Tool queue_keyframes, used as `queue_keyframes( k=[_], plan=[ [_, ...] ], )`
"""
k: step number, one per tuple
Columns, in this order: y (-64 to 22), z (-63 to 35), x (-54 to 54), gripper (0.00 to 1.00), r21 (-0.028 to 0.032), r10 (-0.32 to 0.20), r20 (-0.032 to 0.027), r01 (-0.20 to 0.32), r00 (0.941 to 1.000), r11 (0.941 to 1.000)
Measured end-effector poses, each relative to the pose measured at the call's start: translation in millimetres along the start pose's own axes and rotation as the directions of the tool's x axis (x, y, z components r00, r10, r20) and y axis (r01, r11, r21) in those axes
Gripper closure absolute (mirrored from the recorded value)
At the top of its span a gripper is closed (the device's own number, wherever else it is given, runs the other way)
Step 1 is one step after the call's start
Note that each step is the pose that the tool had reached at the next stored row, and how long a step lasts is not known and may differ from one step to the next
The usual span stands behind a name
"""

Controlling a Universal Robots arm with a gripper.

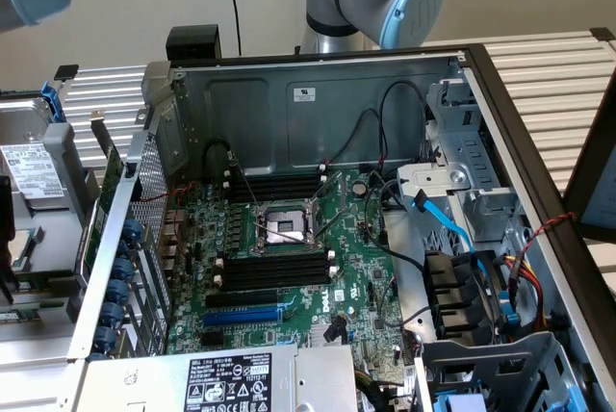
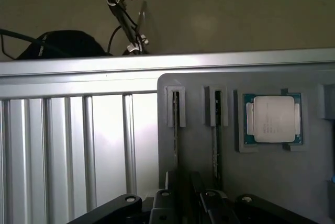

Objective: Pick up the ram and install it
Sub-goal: 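Pick up the ram and move it above insertion slot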

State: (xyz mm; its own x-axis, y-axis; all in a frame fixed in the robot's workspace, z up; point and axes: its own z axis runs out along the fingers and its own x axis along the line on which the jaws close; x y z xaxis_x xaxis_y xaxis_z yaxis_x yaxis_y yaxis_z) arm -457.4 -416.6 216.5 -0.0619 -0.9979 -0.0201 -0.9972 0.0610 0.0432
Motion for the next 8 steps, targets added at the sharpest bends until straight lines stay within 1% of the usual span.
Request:
queue_keyframes(
  k=[5, 8],
  plan=[
    [0.0, 0.5, 0.8, 0.76, -0.0001, 0.000, 0.0000, 0.000, 1.0000, 1.0000],
    [0.0, 3.8, 1.1, 0.76, 0.0001, 0.000, 0.0000, 0.000, 1.0000, 1.0000]
  ],
)
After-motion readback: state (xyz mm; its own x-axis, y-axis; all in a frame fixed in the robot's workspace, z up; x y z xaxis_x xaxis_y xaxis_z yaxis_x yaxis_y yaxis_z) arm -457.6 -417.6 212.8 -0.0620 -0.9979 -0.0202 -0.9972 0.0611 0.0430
